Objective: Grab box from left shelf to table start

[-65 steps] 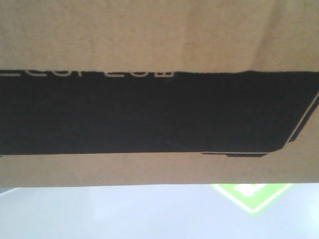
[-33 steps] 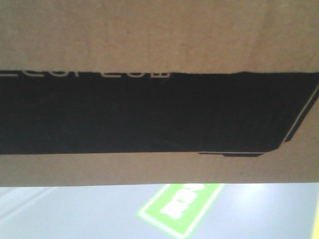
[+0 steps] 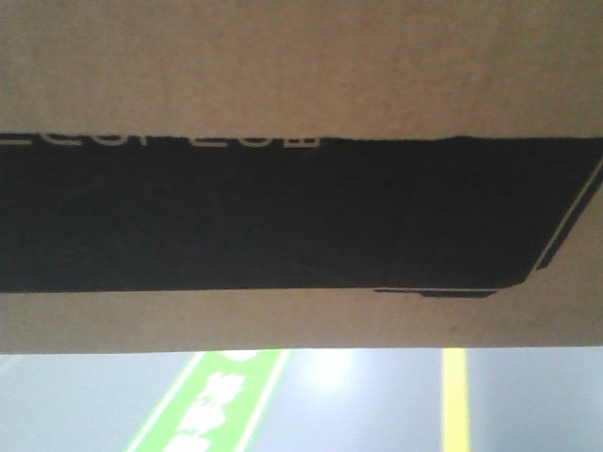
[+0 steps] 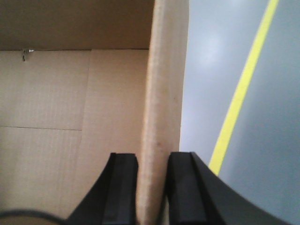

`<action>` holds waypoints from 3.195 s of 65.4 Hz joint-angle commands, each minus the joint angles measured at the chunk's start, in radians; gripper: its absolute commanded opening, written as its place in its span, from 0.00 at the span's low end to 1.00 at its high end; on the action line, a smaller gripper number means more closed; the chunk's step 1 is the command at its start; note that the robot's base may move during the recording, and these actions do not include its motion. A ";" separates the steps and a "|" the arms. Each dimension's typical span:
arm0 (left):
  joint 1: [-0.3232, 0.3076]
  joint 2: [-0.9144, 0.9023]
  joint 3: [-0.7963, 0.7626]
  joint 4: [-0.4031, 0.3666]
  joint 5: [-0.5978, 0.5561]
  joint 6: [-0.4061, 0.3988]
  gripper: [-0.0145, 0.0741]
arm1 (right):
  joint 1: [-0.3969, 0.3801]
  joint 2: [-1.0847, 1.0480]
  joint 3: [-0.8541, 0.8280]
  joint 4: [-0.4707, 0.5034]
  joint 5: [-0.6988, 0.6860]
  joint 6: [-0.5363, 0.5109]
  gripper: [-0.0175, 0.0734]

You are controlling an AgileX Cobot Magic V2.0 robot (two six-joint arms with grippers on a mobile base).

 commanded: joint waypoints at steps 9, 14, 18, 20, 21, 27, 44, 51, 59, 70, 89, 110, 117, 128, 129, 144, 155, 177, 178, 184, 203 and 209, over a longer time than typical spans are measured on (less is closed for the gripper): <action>-0.010 -0.016 -0.044 -0.001 -0.036 0.012 0.05 | -0.004 -0.006 -0.031 -0.117 -0.063 -0.010 0.26; -0.010 -0.016 -0.044 -0.001 -0.036 0.012 0.05 | -0.004 -0.006 -0.031 -0.117 -0.063 -0.010 0.26; -0.010 -0.016 -0.044 -0.001 -0.036 0.012 0.05 | -0.004 -0.006 -0.031 -0.117 -0.063 -0.010 0.26; -0.010 -0.016 -0.044 -0.001 -0.036 0.012 0.05 | -0.004 -0.006 -0.031 -0.117 -0.063 -0.010 0.26; -0.010 -0.016 -0.044 -0.001 -0.036 0.012 0.05 | -0.004 -0.006 -0.031 -0.117 -0.063 -0.010 0.26; -0.010 -0.016 -0.044 -0.001 -0.036 0.012 0.05 | -0.004 -0.006 -0.031 -0.117 -0.063 -0.010 0.26; -0.010 -0.016 -0.044 -0.001 -0.036 0.012 0.05 | -0.004 -0.006 -0.031 -0.117 -0.063 -0.010 0.26; -0.010 -0.016 -0.044 -0.001 -0.036 0.012 0.05 | -0.004 -0.006 -0.031 -0.117 -0.063 -0.010 0.26; -0.010 -0.016 -0.044 -0.001 -0.036 0.012 0.05 | -0.004 -0.006 -0.031 -0.117 -0.063 -0.010 0.26; -0.010 -0.016 -0.044 -0.001 -0.036 0.012 0.05 | -0.004 -0.006 -0.031 -0.117 -0.062 -0.010 0.26; -0.010 -0.016 -0.044 -0.001 -0.036 0.012 0.05 | -0.004 -0.006 -0.031 -0.117 -0.062 -0.010 0.26; -0.010 -0.016 -0.044 -0.001 -0.036 0.012 0.05 | -0.004 -0.006 -0.031 -0.117 -0.062 -0.010 0.26; -0.010 -0.016 -0.044 -0.003 -0.036 0.012 0.05 | -0.004 -0.006 -0.031 -0.117 -0.061 -0.010 0.26; -0.010 -0.016 -0.044 -0.003 -0.036 0.012 0.05 | -0.004 -0.006 -0.031 -0.117 -0.061 -0.010 0.26; -0.010 -0.016 -0.044 -0.003 -0.036 0.012 0.05 | -0.004 -0.006 -0.031 -0.117 -0.061 -0.010 0.26; -0.010 -0.016 -0.044 -0.003 -0.036 0.012 0.05 | -0.004 -0.006 -0.031 -0.117 -0.061 -0.010 0.26; -0.010 -0.016 -0.044 0.001 -0.036 0.012 0.05 | -0.004 -0.006 -0.031 -0.117 -0.062 -0.010 0.26; -0.010 -0.016 -0.044 -0.001 -0.036 0.012 0.05 | -0.004 -0.006 -0.031 -0.117 -0.062 -0.010 0.26; -0.010 -0.016 -0.044 -0.001 -0.036 0.012 0.05 | -0.004 -0.006 -0.031 -0.117 -0.062 -0.010 0.26; -0.010 -0.016 -0.044 -0.001 -0.036 0.012 0.05 | -0.004 -0.006 -0.031 -0.117 -0.062 -0.010 0.26; -0.010 -0.016 -0.044 -0.003 -0.036 0.012 0.05 | -0.004 -0.006 -0.031 -0.117 -0.062 -0.010 0.26; -0.010 -0.016 -0.044 -0.003 -0.036 0.012 0.05 | -0.004 -0.006 -0.031 -0.117 -0.062 -0.010 0.26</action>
